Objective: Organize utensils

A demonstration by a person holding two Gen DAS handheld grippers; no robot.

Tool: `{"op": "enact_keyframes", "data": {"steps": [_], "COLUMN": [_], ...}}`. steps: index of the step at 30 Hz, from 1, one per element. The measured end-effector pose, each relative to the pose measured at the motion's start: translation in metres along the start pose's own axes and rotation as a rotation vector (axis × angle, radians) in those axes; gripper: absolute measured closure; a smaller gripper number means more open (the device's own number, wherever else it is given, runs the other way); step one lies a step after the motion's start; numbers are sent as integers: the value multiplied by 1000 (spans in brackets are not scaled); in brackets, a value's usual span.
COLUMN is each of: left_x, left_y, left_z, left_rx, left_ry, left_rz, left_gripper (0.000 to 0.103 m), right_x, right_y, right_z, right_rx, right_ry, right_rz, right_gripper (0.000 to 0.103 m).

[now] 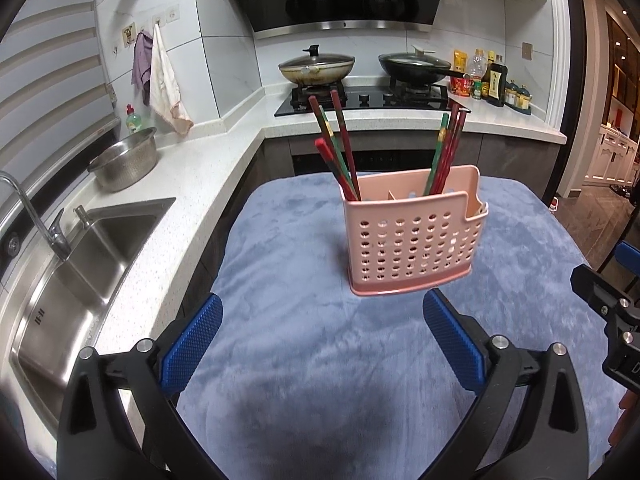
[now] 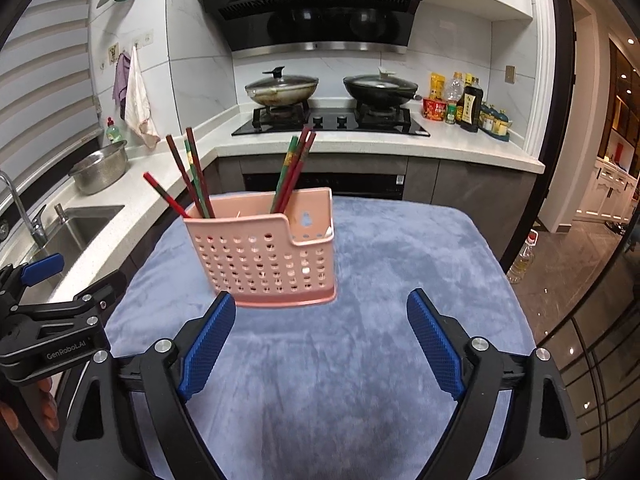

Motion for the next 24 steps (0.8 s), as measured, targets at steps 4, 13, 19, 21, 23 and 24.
{"op": "enact_keyframes", "data": {"steps": [4, 13, 19, 21, 23, 24], "left_x": [5, 14, 18, 19, 21, 21], "left_y": [0, 0, 0, 0, 0, 0], "left_z": [1, 4, 7, 8, 11, 11], "left_rx": [2, -4, -11, -14, -19, -21], "left_ry": [13, 39, 53, 58, 66, 69], "left_rz": [2, 2, 3, 5, 4, 3], "left_gripper": [7, 7, 7, 7, 7, 7], "right_x": [7, 18, 21, 22, 23, 24], "right_y": [-3, -6, -5, -5, -5, -5], "right_z": [2, 4, 6, 7, 9, 10], "right_rx": [13, 23, 31, 33, 35, 37], "right_ry": [23, 46, 53, 59, 65, 67], "right_rz": [5, 18, 15, 15, 15, 14], "right_gripper": [19, 13, 6, 6, 6, 6]}}
Point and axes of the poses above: each gripper's, at about its wrist camera, not at the fingertips, and z roughly the way its jaws point, y to its left, x to its underside, the point moved 4 cm from there along z, roughly the way its jaws point
